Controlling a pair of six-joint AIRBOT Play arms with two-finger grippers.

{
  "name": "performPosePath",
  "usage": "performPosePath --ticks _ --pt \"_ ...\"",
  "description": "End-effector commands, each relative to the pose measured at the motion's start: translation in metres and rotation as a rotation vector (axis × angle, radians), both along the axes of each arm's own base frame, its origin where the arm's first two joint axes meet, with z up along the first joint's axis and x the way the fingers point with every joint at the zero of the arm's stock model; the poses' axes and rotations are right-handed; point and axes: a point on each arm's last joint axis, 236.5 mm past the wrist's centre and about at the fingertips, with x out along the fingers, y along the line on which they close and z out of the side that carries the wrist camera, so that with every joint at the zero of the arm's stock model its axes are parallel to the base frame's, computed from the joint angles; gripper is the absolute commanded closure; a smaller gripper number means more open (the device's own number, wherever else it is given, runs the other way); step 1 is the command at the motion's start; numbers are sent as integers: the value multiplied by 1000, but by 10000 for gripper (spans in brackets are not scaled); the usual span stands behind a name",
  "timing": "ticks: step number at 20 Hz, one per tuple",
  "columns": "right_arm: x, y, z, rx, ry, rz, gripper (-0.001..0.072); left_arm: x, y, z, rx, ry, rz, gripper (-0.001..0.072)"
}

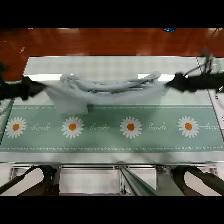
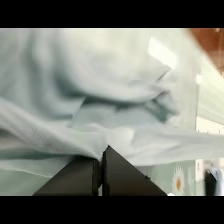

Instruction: Fold the shirts.

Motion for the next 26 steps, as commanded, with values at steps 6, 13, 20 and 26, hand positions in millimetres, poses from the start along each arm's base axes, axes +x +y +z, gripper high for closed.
performPosePath --ticks 6,13,20,26 --pt "-80 -15 340 -250 -804 -98 689 -99 -29 371 538 -954 132 683" --pt "-208 -44 350 -452 -818 -247 688 -235 -5 418 887 -994 514 682" --pt "-236 -61 287 -487 -550 -277 688 -247 19 363 848 -766 518 682" --pt "-155 -58 174 -421 -247 -167 689 -140 14 165 629 -222 237 682"
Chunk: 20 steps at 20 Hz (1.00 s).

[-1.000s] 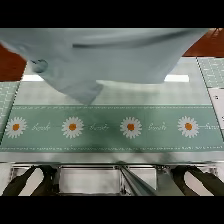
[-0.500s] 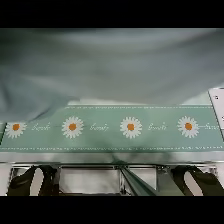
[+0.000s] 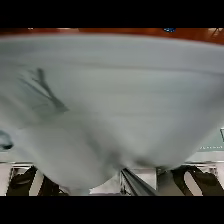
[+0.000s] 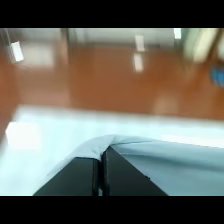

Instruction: Fold the shirts.

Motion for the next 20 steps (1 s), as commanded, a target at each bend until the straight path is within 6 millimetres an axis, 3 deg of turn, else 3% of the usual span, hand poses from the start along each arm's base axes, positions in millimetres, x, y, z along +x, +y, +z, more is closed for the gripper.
performPosePath --ticks 1,4,7,10,12,14,16,18,20 --pt "57 6 -82 68 193 54 688 55 -10 -120 -176 300 -87 682" --pt "129 9 -162 153 318 80 689 127 -5 -201 -318 403 -105 682" --pt "203 8 -239 239 414 73 689 200 4 -266 -444 475 -102 681" --pt "264 18 -304 386 446 57 688 267 13 -332 -505 552 -79 682" --pt "293 24 -335 476 482 42 688 296 3 -364 -538 635 -110 682" --pt "315 27 -353 534 513 31 688 316 -13 -380 -547 694 -166 682" --pt "325 30 -364 559 553 29 689 322 -27 -387 -555 739 -209 682" --pt "324 31 -367 559 578 43 688 316 -33 -385 -554 768 -237 682" --pt "313 31 -369 554 623 64 688 292 -29 -380 -567 848 -259 682"
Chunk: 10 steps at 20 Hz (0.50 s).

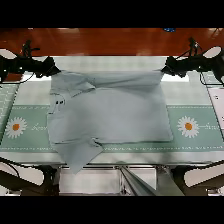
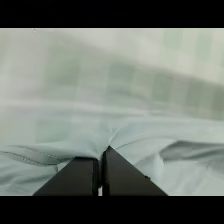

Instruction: Fold the shirts.

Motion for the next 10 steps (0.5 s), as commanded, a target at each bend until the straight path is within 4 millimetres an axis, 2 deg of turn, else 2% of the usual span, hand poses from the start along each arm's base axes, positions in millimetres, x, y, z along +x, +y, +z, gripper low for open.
performPosePath --ticks 1,3,5,7,10 --pt "-14 3 -10 35 79 59 688 -33 4 -3 1 129 -88 682" --pt "-35 -2 -4 14 113 131 688 -60 36 5 113 180 -109 681" --pt "-53 -21 -7 -97 162 160 688 -79 49 18 132 196 -100 681" --pt "-70 -34 -19 -156 240 166 688 -102 40 6 115 244 -112 681" --pt "-89 -31 -40 -140 310 175 688 -144 19 -40 92 348 -162 681"
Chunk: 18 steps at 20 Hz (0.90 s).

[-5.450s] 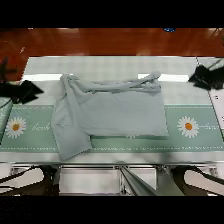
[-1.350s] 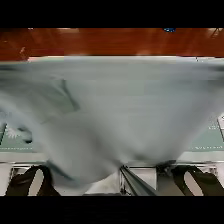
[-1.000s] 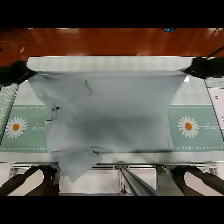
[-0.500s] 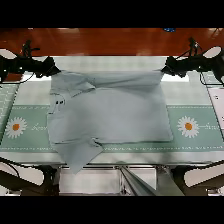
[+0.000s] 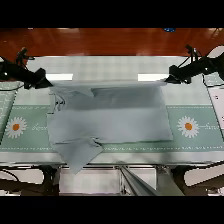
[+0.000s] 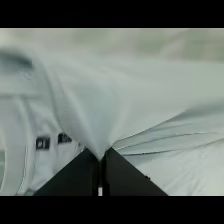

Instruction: Fold the shirts.

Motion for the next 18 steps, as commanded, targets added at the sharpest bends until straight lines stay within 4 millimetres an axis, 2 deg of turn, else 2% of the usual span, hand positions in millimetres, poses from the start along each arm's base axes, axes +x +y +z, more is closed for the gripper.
performPosePath --ticks 1,4,7,8,9,10,13,15,16,18 --pt "-29 -6 -23 -34 106 24 688 -51 -11 -42 -8 131 -28 681" --pt "-42 -7 -37 -46 150 31 688 -73 -17 -64 -27 197 -21 681" --pt "-50 -4 -42 -35 186 20 679 -74 -23 -65 -46 195 -23 680" --pt "-53 -4 -41 -30 208 -7 546 -74 -26 -62 -65 202 -14 641" --pt "-58 -3 -39 -25 232 -2 287 -78 -29 -58 -79 227 -10 450" --pt "-63 -8 -34 -37 241 20 302 -84 -31 -53 -90 251 -30 203" --pt "-65 -53 8 -124 184 -33 302 -113 -12 -30 -100 356 -63 198" --pt "-72 -74 41 -140 103 -107 302 -122 4 -12 -92 305 -9 198" --pt "-79 -81 51 -153 64 -133 302 -130 11 -6 -79 260 21 198" --pt "-100 -83 53 -164 2 -188 302 -159 23 -7 -69 223 133 198"
